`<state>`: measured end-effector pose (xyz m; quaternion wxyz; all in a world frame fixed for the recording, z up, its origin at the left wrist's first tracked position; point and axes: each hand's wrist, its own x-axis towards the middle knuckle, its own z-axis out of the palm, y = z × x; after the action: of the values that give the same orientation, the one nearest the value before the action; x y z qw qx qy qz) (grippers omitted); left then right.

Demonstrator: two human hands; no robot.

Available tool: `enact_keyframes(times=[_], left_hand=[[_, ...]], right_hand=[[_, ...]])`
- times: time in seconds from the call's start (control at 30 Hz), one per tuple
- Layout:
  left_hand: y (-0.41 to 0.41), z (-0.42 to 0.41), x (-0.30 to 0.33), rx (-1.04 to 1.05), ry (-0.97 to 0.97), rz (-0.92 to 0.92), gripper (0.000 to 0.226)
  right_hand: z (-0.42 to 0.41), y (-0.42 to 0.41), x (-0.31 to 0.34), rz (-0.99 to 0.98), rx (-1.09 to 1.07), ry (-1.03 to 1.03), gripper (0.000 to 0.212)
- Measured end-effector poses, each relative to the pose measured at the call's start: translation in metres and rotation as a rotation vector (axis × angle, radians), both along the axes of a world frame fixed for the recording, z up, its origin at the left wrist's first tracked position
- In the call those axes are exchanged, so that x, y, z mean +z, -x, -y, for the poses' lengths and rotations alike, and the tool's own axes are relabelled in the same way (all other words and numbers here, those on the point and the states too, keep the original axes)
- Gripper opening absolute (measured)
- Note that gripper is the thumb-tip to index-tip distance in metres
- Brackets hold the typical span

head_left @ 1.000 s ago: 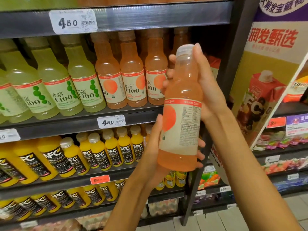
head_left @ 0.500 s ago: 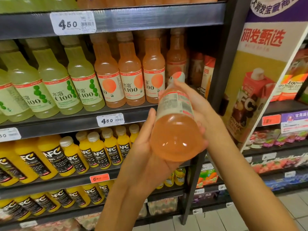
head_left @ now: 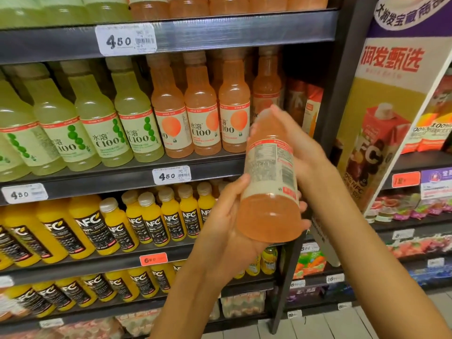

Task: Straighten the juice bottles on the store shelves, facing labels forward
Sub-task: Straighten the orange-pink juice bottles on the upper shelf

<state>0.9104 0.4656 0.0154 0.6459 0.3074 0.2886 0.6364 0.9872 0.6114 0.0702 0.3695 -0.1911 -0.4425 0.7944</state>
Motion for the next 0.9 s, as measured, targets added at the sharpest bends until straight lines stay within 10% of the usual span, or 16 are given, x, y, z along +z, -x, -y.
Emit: enact_keyframes(times=[0.2, 0.37, 0.57, 0.77, 0.9], left_hand=[[0.004, -0.003, 0.001, 0.198, -0.08, -0.643, 0.053], [0.002, -0.016, -0.007, 0.434, -0.218, -0.7, 0.054], [0.003, -0.032, -0.023, 0.713, -0.295, -1.053, 0.079], [-0.009, -0.046, -0.022, 0.882, -0.272, -0.935, 0.082], [0.01, -0.044, -0.02, 0.638, -0.337, -0.885, 0.066]], right_hand=[[0.018, -0.01, 0.033, -0.036, -0.197, -0.436, 0.032], [0.03, -0.018, 0.036, 0.207, -0.239, -0.702, 0.038], [0.046, -0.021, 0.025, 0.006, -0.23, -0.879, 0.028], [0.06, -0.018, 0.014, -0.028, -0.252, -0.999, 0.045], [0.041, -0.032, 0.027, 0.036, -0.078, -1.025, 0.045]])
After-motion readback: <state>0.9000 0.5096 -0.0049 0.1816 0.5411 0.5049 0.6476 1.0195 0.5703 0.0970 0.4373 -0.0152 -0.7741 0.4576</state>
